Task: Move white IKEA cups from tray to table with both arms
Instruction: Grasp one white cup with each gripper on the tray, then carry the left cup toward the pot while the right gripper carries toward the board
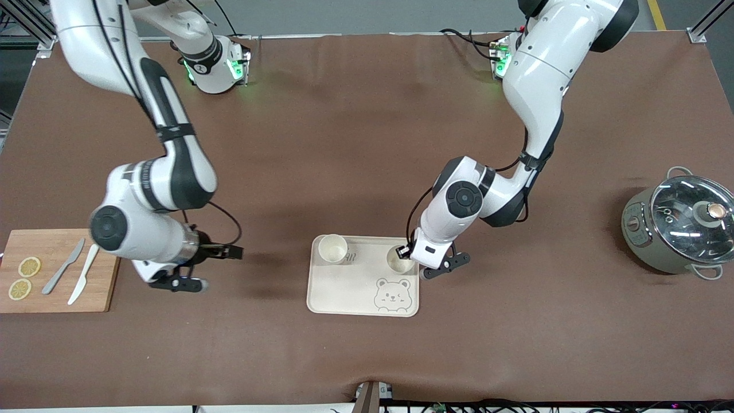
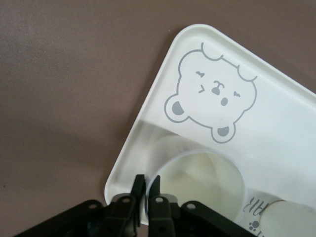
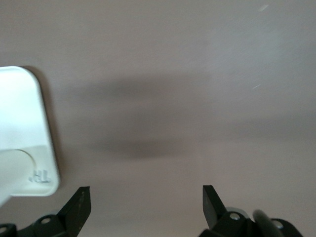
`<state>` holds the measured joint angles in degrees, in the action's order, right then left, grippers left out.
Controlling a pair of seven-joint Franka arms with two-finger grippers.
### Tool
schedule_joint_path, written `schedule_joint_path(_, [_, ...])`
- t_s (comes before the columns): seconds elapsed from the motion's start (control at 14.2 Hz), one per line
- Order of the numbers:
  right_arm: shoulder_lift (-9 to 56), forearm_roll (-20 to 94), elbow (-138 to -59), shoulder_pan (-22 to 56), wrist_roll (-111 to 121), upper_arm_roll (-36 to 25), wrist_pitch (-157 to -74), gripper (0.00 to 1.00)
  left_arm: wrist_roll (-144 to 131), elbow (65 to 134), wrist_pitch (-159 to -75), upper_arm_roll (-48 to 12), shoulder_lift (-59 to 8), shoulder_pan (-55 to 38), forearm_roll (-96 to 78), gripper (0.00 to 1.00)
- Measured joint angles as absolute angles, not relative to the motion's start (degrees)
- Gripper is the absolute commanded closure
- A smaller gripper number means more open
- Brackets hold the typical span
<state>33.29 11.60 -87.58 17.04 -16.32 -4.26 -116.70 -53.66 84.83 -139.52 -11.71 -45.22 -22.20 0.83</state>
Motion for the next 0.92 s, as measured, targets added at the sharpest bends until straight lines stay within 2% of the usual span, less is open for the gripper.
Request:
schedule_joint_path(0.35, [34.1,12.4,-87.3,21.8,-28.4,-4.3,-119.1,0.0,-53.7,84.1,-139.5,-11.7,-45.2,-22.2,0.9,1.0])
schedule_joint_path(0.49, [35.1,14.6,-87.3,23.6,-30.0,-4.3,-122.8,0.0,-53.7,83.5,-139.5,-11.6,-44.6,-22.2,0.9,1.0])
schedule_joint_path(0.78, [37.6,16.0,-87.2,29.4,-38.9,-4.2,-127.9,0.0,-53.7,82.9,-135.5,-11.1,-40.2,-21.1,0.9,1.0])
schedule_joint_path(0.92, [38.2,16.0,-87.2,31.5,-41.5,-4.2,-128.8,0.09,-53.7,82.9,-130.9,-10.9,-37.4,-19.8,1.0,1.0])
